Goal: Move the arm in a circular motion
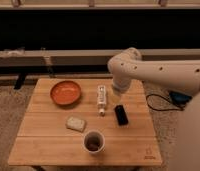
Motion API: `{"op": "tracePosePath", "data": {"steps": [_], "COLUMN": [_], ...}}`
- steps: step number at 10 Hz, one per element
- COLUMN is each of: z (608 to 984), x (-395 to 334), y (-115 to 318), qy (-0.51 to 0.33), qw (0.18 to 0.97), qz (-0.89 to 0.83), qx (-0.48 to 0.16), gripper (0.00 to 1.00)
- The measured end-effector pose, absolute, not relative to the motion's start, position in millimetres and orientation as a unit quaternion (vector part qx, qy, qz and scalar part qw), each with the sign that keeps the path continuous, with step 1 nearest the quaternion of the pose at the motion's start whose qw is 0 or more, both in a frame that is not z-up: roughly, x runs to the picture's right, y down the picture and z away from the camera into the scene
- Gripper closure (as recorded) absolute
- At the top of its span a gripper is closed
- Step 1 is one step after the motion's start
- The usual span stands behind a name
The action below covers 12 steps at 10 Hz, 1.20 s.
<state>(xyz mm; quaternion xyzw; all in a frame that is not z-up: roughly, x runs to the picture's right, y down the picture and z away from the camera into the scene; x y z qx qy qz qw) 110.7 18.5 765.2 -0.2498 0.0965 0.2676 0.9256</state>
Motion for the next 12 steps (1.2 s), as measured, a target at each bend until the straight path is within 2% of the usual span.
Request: {"op": "tracePosePath", "data": {"steps": [4, 6, 9, 12], "z": [834.9, 852.9, 860.8, 836.8], "x": [61.2, 23.3, -54.4, -126.1], "y": [-57.3, -75.1, -76.1, -42.5], "qy": [0.104, 0.094, 0.060, 0.020], "qw": [0.928, 0.933, 0.942, 0.949], "qz": [0.259, 0.241, 0.195, 0.136], "qx": [-0.245, -0.250, -0.265, -0.282], "gripper": [0.20, 0.20, 0.20, 0.20]}}
